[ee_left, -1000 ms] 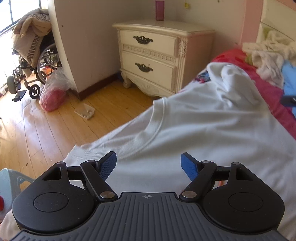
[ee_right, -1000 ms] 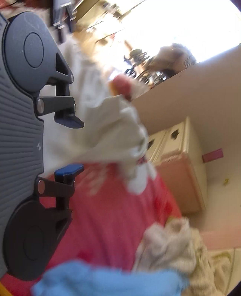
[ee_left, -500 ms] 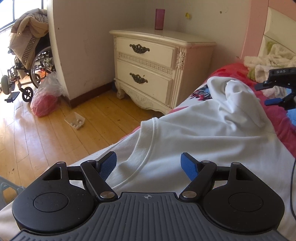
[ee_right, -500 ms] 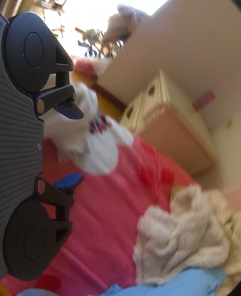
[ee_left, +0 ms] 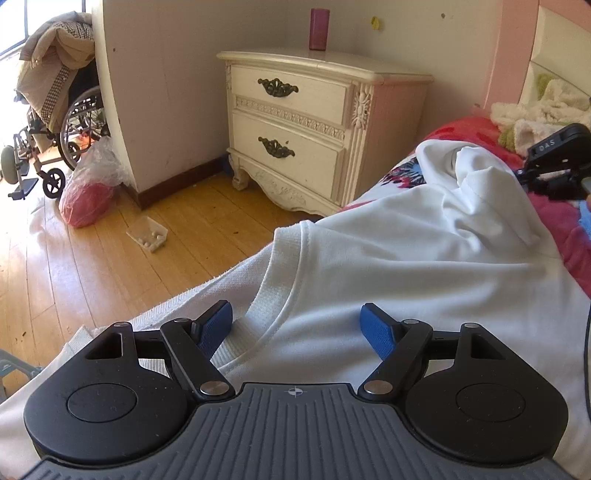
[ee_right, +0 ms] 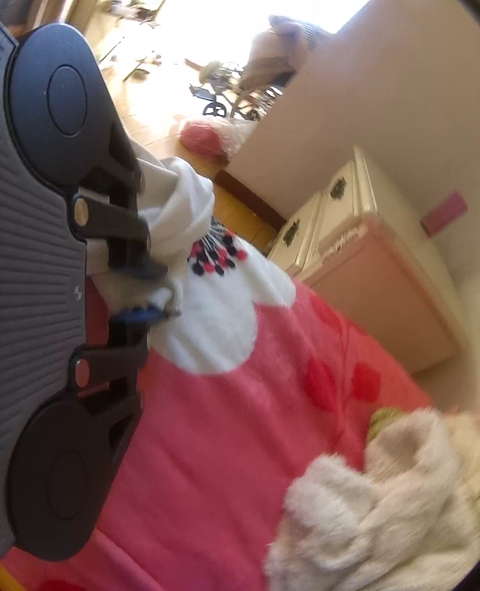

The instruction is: Fold clothes

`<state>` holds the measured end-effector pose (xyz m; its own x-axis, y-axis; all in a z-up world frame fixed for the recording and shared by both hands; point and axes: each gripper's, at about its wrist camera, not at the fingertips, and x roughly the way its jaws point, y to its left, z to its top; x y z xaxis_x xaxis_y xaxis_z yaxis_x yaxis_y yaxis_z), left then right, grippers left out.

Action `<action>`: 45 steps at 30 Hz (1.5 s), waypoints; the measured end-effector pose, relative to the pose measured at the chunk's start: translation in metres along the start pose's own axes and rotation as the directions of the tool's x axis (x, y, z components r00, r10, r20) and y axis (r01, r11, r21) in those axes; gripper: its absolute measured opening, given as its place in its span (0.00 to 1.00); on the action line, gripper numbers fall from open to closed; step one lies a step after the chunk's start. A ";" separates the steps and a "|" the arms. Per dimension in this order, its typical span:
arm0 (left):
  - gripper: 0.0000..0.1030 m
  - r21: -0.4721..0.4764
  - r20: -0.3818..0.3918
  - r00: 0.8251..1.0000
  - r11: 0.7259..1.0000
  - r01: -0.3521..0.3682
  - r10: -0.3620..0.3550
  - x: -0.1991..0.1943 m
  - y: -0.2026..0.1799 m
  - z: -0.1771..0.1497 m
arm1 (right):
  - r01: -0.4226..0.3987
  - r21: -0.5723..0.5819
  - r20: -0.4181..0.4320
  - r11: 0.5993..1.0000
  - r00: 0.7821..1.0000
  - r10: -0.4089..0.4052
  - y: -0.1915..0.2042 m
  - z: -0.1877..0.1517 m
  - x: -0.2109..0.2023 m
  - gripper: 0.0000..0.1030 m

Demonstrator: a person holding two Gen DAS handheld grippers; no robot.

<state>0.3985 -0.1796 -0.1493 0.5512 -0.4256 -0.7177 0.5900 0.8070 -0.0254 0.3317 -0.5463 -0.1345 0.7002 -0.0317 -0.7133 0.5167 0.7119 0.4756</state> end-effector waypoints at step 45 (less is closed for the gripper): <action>0.75 -0.013 -0.025 1.000 1.000 -0.007 0.007 -0.001 -0.001 -0.001 | -0.453 -0.543 -0.400 0.707 0.880 0.257 0.095 -0.219 -0.174 0.42</action>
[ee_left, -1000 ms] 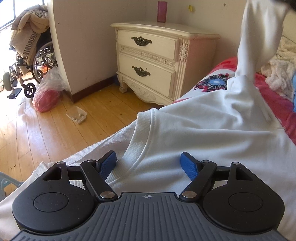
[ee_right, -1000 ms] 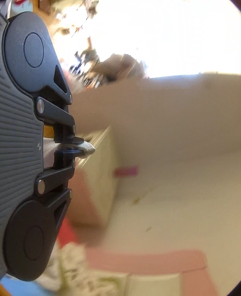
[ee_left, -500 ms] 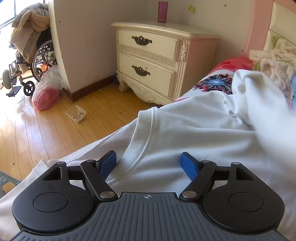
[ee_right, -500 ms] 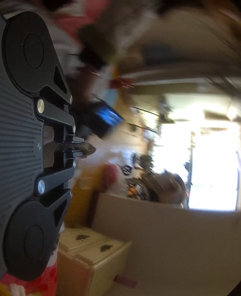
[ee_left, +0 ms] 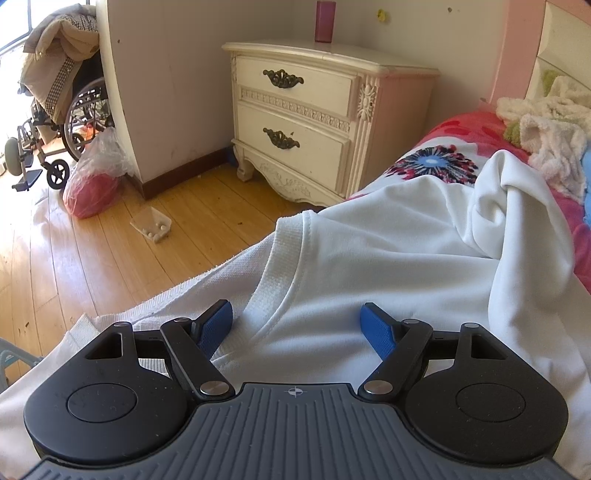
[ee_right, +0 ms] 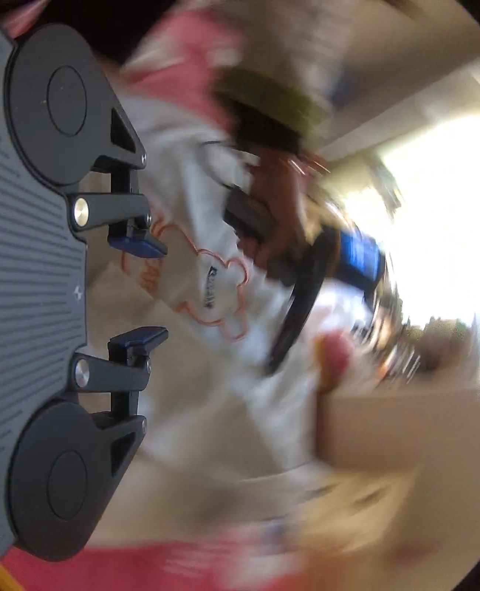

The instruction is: Fold clothes

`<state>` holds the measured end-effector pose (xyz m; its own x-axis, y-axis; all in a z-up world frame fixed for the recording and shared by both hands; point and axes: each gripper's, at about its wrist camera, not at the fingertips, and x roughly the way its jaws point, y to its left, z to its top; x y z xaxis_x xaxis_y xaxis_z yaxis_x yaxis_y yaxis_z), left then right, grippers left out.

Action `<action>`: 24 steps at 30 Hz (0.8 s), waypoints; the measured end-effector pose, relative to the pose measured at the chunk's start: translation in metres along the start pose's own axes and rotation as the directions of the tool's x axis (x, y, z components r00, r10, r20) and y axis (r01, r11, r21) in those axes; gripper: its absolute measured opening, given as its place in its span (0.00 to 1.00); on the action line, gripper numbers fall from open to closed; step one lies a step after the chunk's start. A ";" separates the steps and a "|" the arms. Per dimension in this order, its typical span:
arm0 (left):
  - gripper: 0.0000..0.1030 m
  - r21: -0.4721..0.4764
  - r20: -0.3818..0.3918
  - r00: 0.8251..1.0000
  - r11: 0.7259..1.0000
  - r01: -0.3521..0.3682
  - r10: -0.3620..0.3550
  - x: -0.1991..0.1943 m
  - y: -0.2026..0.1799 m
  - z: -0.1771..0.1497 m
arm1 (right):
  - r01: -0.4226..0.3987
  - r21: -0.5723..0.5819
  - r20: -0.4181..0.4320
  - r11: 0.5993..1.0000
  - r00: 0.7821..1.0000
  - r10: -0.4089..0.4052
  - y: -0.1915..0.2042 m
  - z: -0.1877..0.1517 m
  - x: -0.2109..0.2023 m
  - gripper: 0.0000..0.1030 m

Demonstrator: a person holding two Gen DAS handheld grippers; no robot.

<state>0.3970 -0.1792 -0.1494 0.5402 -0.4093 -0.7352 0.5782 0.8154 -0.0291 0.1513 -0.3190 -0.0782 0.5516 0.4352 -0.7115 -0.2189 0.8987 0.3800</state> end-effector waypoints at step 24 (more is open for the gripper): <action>0.75 0.003 -0.007 1.000 1.000 0.006 -0.006 -0.002 0.003 -0.003 | 0.177 0.185 0.034 0.967 0.982 -0.186 -0.054 0.026 -0.041 0.03</action>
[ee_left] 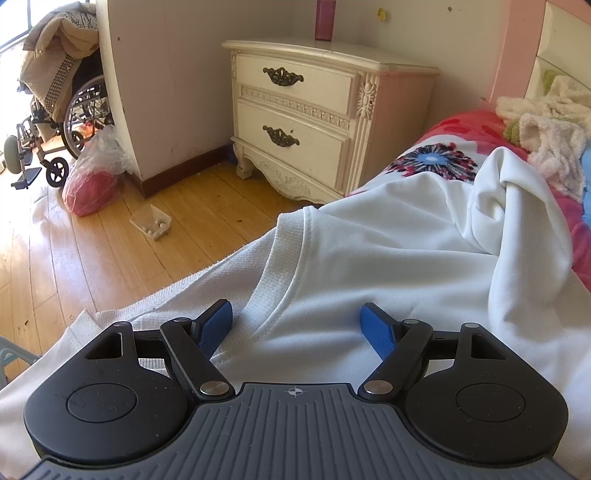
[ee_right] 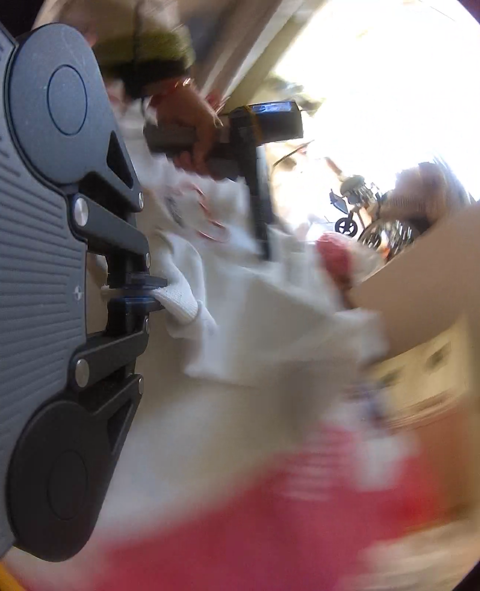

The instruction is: Fold clothes

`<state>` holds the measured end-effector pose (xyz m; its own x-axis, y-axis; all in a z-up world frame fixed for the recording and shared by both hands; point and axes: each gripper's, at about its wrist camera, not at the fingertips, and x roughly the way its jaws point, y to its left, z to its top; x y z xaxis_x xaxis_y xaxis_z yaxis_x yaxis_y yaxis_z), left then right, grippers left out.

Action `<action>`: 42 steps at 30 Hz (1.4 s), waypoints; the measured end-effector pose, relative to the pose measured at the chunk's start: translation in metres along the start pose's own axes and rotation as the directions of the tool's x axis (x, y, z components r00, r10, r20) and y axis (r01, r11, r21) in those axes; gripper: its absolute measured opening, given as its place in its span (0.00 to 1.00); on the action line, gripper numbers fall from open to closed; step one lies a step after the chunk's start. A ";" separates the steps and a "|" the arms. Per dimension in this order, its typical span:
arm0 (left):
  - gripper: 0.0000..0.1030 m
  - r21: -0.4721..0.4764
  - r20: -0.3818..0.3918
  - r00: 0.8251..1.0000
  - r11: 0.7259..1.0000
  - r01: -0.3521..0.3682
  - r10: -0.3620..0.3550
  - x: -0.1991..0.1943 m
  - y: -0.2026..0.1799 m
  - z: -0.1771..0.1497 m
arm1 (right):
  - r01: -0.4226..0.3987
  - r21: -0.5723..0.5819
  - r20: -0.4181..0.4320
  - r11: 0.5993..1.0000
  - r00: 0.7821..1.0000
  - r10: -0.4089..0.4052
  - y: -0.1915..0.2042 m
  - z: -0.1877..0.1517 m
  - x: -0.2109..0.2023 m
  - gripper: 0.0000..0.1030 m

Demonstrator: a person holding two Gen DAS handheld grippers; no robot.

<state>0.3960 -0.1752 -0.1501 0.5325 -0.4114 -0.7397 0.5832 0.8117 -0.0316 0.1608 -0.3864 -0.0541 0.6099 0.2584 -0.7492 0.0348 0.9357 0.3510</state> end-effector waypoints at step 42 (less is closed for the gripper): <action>0.75 0.023 -0.022 1.000 1.000 -0.008 0.008 0.006 -0.003 0.002 | 0.637 -0.759 0.038 0.138 0.256 -0.966 -0.238 0.228 0.083 0.08</action>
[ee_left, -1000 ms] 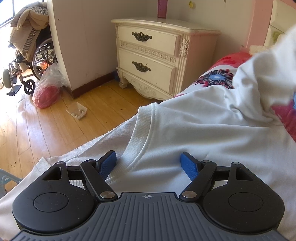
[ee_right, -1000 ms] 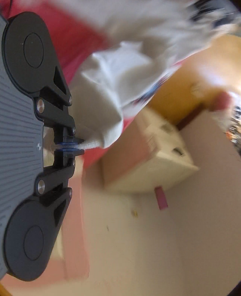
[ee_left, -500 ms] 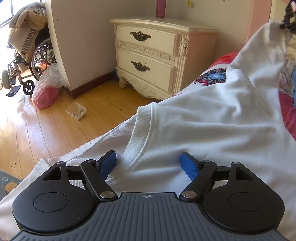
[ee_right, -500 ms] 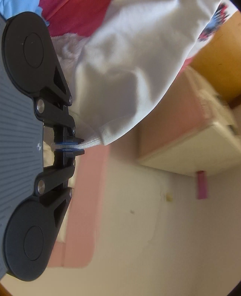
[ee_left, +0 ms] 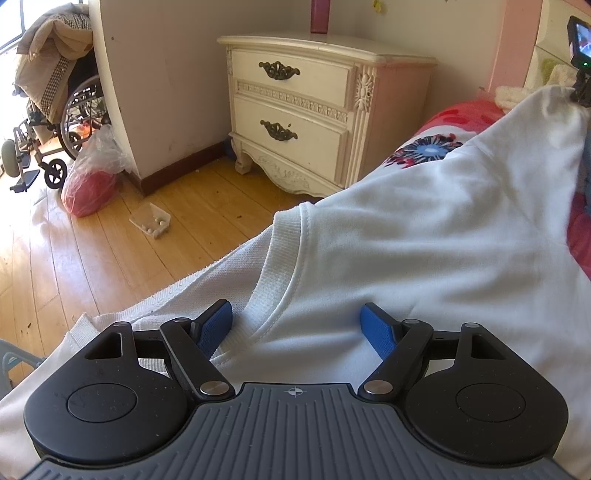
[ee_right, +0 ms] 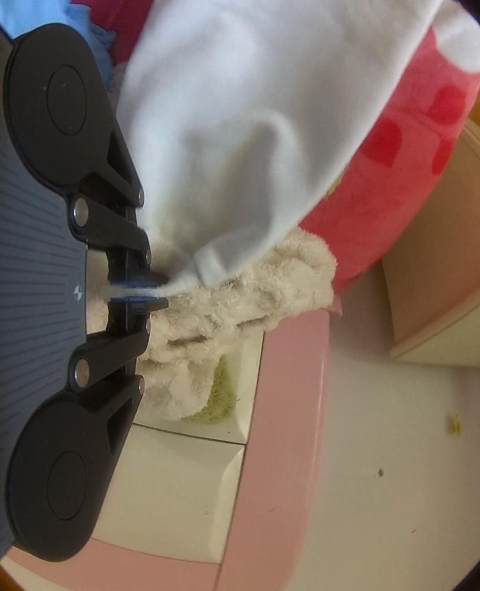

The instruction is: Fold clothes

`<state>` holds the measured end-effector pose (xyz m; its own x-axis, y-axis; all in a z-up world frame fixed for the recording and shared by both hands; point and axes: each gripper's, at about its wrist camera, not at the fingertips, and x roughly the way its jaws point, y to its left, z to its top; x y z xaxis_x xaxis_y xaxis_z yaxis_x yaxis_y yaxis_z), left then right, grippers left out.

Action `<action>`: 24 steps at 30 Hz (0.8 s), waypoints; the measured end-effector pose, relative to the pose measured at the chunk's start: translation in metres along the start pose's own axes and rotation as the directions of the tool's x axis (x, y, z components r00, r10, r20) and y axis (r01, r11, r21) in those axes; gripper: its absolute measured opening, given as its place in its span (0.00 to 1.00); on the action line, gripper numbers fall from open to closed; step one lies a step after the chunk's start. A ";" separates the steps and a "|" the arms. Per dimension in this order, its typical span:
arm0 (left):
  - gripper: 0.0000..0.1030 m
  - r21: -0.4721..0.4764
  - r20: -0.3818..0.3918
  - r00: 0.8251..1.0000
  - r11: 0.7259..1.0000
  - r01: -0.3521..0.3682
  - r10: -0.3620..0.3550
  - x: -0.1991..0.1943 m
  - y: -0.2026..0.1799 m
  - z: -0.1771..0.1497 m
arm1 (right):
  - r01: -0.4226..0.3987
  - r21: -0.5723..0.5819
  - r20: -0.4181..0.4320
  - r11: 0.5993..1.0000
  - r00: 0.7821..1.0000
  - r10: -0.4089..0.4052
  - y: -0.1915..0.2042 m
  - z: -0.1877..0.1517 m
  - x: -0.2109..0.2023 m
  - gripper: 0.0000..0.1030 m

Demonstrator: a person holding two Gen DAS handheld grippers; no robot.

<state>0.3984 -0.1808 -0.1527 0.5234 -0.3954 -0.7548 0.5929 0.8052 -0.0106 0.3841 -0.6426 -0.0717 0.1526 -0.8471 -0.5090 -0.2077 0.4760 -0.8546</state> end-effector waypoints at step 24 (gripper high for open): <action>0.76 -0.010 0.037 0.999 0.999 0.034 -0.034 -0.019 0.008 0.002 | -0.094 0.210 0.431 0.973 0.902 -0.006 0.000 -0.023 -0.112 0.89</action>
<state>0.3947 -0.1677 -0.1369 0.5255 -0.4388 -0.7289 0.6044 0.7955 -0.0432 0.3443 -0.5529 -0.0122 0.5551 -0.6657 -0.4986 -0.0133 0.5923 -0.8056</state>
